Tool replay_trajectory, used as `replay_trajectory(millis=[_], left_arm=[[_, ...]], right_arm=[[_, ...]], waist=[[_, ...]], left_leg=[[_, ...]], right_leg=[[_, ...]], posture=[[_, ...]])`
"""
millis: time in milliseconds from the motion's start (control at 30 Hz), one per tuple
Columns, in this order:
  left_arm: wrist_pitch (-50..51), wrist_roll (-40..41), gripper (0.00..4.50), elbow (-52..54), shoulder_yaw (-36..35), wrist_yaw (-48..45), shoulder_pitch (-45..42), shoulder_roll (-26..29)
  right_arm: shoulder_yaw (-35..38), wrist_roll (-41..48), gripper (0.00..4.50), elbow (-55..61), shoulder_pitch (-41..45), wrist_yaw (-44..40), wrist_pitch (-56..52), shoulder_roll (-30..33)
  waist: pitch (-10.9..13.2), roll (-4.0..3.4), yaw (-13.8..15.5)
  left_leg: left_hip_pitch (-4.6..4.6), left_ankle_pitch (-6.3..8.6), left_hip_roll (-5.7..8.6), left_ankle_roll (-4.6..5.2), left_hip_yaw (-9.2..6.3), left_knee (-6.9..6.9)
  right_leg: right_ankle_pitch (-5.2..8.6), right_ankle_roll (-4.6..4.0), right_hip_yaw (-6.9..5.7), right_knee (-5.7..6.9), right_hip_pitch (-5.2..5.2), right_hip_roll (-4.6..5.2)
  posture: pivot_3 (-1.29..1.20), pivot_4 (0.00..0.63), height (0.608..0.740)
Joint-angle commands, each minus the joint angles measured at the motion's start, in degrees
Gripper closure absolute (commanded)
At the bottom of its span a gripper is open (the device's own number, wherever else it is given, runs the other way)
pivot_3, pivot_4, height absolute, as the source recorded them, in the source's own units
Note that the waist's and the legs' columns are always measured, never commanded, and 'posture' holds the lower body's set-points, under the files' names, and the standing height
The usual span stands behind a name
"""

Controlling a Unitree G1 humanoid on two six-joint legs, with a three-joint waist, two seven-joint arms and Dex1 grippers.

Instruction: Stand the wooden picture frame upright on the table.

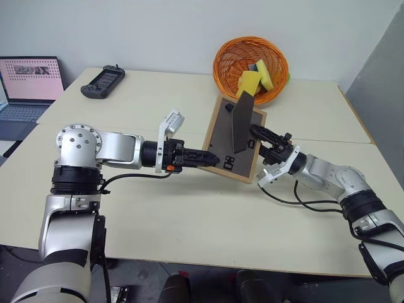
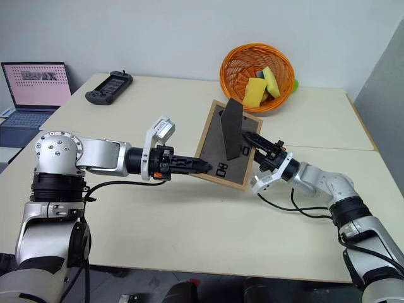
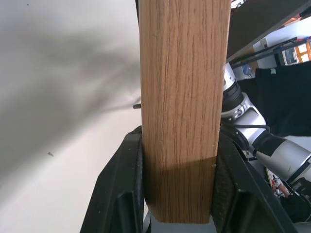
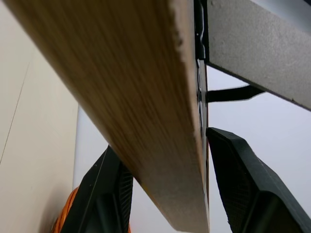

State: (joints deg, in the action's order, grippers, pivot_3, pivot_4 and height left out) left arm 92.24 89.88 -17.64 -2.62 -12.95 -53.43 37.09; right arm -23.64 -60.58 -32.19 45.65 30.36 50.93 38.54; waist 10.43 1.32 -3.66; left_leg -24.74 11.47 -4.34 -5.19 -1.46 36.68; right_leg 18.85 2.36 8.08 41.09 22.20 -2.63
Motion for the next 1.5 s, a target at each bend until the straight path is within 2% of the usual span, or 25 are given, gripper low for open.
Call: replay_trajectory(millis=[33, 633, 933, 1067, 1200, 1500], left_arm=[[0.26, 2.03, 3.19, 1.27, 1.05, 1.16, 0.06, 0.98], [0.26, 5.62, 3.19, 3.13, 2.46, 2.35, 2.31, 2.99], [0.21, 6.24, 3.19, 3.33, 2.02, 3.12, 2.48, 2.86], [0.16, 6.36, 3.19, 3.13, 2.05, 3.29, 2.49, 2.97], [0.05, 6.81, 3.19, 2.98, 2.23, 3.5, 2.46, 3.07], [-0.17, 7.21, 3.19, 2.6, 2.5, 3.74, 2.19, 2.89]], right_arm=[[0.91, 0.97, 2.09, 0.91, 3.34, 2.96, 1.33, 0.83], [-0.64, -1.18, 2.09, -0.33, 5.15, 5.48, 6.13, 4.53], [-1.29, -1.35, 2.09, 0.22, 5.28, 5.69, 6.84, 4.22], [-1.3, -1.23, 2.73, 0.17, 5.24, 5.96, 6.94, 4.13], [-1.66, -1.5, 3.0, 0.06, 5.33, 6.58, 6.89, 4.25], [-1.37, -1.05, 3.05, 0.14, 5.04, 7.0, 6.33, 4.1]], waist=[[0.0, 0.0, 0.0], [0.0, 0.0, 0.0], [0.0, 0.0, 0.01], [0.0, 0.0, 0.0], [0.0, 0.0, 0.01], [0.0, 0.0, 0.0]], left_leg=[[0.0, 0.0, 0.0, 0.0, 0.0, 0.0], [0.0, 0.0, 0.05, 0.01, -0.03, 0.01], [0.0, 0.01, 0.12, 0.01, -0.07, 0.02], [0.0, 0.01, 0.15, 0.01, -0.08, 0.02], [0.0, 0.01, 0.26, 0.02, -0.13, 0.03], [0.0, 0.01, 0.69, 0.03, -0.18, 0.05]], right_leg=[[0.0, 0.0, 0.0, 0.0, 0.0, 0.0], [0.0, 0.0, 0.01, 0.0, 0.0, 0.03], [0.0, 0.0, 0.02, 0.01, 0.0, 0.06], [0.0, 0.0, 0.02, 0.02, 0.0, 0.08], [0.0, 0.0, 0.01, 0.05, -0.01, 0.17], [0.05, 0.1, -0.02, 0.06, -0.07, 0.58]], posture=[[0.0, 0.15, 0.74], [0.0, 0.15, 0.74], [0.0, 0.15, 0.74], [0.0, 0.15, 0.74], [0.0, 0.15, 0.74], [0.0, 0.15, 0.74]])
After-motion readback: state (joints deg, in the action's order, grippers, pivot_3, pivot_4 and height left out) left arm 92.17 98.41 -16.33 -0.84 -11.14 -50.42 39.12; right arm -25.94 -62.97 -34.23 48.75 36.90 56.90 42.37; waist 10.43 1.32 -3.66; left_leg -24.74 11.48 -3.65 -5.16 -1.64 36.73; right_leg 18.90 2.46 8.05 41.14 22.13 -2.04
